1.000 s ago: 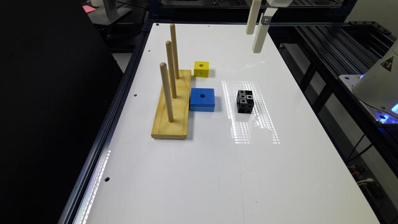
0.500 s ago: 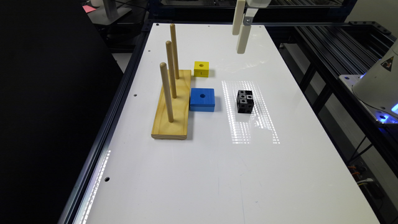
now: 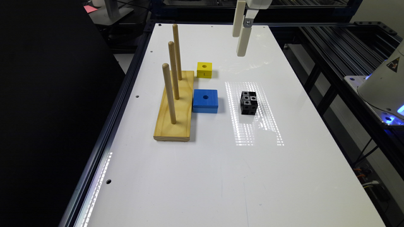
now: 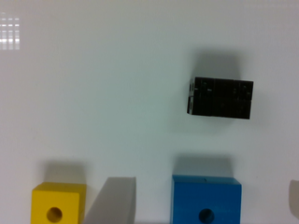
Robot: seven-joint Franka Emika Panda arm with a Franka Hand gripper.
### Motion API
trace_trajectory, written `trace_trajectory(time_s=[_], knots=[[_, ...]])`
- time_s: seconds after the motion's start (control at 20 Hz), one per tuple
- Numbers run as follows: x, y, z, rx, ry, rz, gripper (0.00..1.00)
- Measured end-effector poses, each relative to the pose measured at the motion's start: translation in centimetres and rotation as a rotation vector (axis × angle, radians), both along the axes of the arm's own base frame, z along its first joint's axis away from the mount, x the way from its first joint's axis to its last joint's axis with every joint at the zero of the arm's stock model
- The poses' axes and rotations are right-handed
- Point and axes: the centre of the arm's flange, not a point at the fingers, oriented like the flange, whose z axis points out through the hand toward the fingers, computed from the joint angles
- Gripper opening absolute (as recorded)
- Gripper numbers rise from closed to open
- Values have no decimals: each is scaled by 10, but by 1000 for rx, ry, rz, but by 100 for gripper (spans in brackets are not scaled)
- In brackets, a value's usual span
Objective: Pick up blue block.
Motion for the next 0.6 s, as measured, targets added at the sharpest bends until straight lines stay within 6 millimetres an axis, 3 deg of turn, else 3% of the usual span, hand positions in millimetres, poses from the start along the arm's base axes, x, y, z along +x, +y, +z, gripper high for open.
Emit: trace_trajectory(time_s=[0.6], knots=[[11, 2, 0, 1, -3, 2, 100]])
